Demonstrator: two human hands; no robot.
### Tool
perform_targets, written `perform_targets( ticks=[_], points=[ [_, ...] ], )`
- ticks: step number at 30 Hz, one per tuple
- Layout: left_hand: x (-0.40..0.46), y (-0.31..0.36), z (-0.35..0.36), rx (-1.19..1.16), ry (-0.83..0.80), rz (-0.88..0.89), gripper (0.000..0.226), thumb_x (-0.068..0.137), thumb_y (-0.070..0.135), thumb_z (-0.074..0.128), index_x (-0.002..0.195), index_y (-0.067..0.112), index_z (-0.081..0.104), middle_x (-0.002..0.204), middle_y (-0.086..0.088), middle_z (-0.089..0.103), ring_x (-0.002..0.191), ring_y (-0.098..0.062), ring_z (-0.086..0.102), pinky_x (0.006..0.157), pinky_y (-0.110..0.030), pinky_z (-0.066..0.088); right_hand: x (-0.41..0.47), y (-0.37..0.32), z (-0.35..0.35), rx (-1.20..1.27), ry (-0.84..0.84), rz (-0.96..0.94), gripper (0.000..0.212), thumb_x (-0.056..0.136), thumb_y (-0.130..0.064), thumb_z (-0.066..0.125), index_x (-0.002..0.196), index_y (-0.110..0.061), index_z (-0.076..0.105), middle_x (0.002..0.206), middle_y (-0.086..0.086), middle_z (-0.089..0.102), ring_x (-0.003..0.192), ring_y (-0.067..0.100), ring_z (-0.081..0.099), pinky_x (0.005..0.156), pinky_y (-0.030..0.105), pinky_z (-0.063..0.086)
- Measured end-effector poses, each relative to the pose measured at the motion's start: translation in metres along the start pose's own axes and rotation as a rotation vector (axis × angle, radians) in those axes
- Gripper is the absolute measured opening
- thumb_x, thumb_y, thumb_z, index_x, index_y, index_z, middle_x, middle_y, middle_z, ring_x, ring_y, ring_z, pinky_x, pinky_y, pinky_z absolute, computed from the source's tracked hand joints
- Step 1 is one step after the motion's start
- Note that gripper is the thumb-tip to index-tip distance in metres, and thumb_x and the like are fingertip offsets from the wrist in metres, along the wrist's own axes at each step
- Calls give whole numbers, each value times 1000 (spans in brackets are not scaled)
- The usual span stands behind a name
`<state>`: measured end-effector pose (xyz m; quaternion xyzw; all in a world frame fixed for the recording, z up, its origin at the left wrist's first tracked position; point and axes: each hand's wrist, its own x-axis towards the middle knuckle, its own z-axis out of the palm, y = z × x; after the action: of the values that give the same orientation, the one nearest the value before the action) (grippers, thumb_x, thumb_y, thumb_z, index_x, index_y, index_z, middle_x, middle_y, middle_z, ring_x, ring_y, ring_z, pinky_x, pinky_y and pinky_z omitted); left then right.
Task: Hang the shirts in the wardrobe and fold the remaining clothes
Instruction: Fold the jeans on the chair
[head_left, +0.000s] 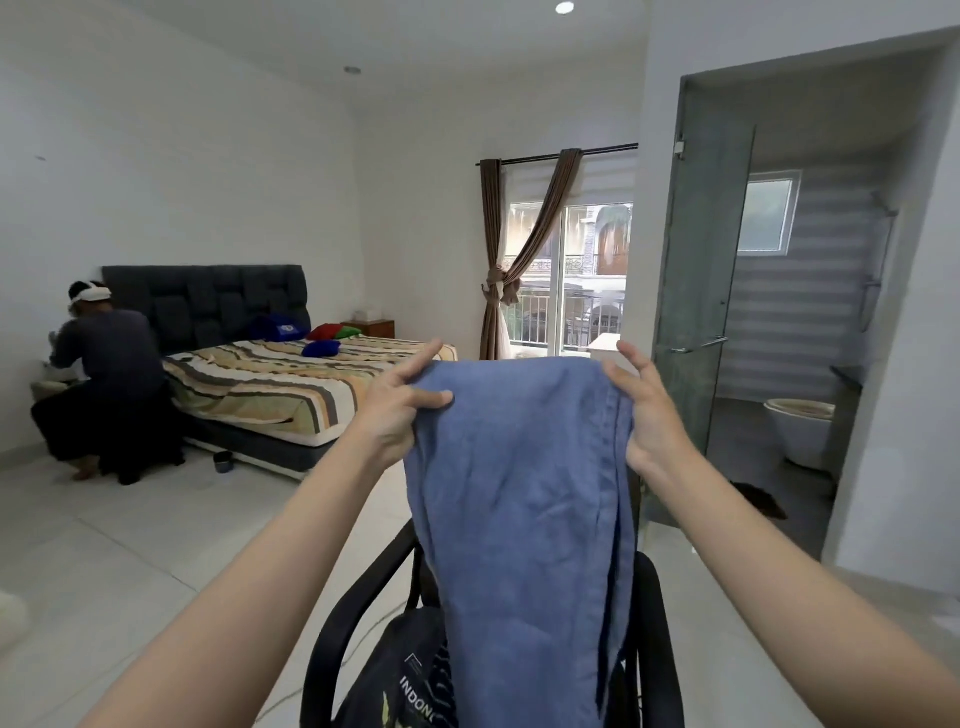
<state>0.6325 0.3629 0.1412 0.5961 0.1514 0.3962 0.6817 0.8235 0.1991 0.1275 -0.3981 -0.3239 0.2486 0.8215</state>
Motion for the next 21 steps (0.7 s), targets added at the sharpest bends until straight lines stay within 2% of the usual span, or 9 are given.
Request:
perform_targets(
  ticks=[2,4,9,11,13,14,16,18,21],
  points=[
    [3,8,0,-27,65,-24,58,75,-18,57,117,21,65,129,0,50,121,-25,47,105,-39,42,-4,8,-8,-345,-120,-53,61,73,-9,77,124,-29,50,121,5,58,106,21,62,88,34,53],
    [3,4,-4,-83,58,-28,55,78,-14,58,121,19,63,136,-2,49,122,-24,46,106,-38,41,-3,10,-12,-619,-144,-105,73,63,1,83,120,-31,52,130,4,51,116,22,55,93,34,51],
    [-6,-4,-4,14,-158,-82,70,73,-22,57,128,22,57,131,4,54,115,-20,54,95,-30,49,5,8,-4,-95,77,-145,59,65,-5,83,109,-34,58,126,20,55,98,29,65,80,39,57],
    [-3,3,-2,60,-74,-50,69,69,-24,56,122,21,62,134,-1,52,120,-25,51,101,-33,45,1,14,-6,-249,-30,-188,68,61,-18,88,118,-37,55,131,13,53,112,27,60,92,40,53],
    [-1,7,-2,9,24,-26,66,71,-21,55,122,21,62,135,-3,50,124,-25,47,106,-36,41,-2,17,-8,-591,-204,-239,72,63,-11,87,123,-34,52,127,-5,54,120,20,55,96,31,49],
    [-2,5,-3,-40,36,-14,65,74,-18,54,126,21,59,136,-3,49,125,-24,46,107,-36,40,0,14,-9,-681,-206,-249,70,64,-5,85,120,-32,53,124,-12,53,122,19,53,96,28,48],
    [-4,-5,-5,-132,-65,-35,66,80,-14,55,133,26,52,129,1,53,119,-21,50,106,-38,39,5,5,-6,-619,-60,-327,62,64,-1,83,109,-35,57,122,-14,52,125,19,50,101,36,47],
    [-9,-9,-1,-85,-241,-118,72,80,-12,56,134,34,48,111,5,57,102,-19,55,92,-40,44,10,2,-4,-360,89,-337,52,65,-9,84,104,-35,60,126,-6,53,127,23,49,102,45,46],
    [-7,-3,5,25,-281,-117,72,82,-14,55,134,36,48,117,11,52,105,-21,59,84,-36,52,12,16,-11,-281,-1,-229,68,59,-33,88,118,-45,57,141,8,47,132,28,44,104,50,43]
  ],
)
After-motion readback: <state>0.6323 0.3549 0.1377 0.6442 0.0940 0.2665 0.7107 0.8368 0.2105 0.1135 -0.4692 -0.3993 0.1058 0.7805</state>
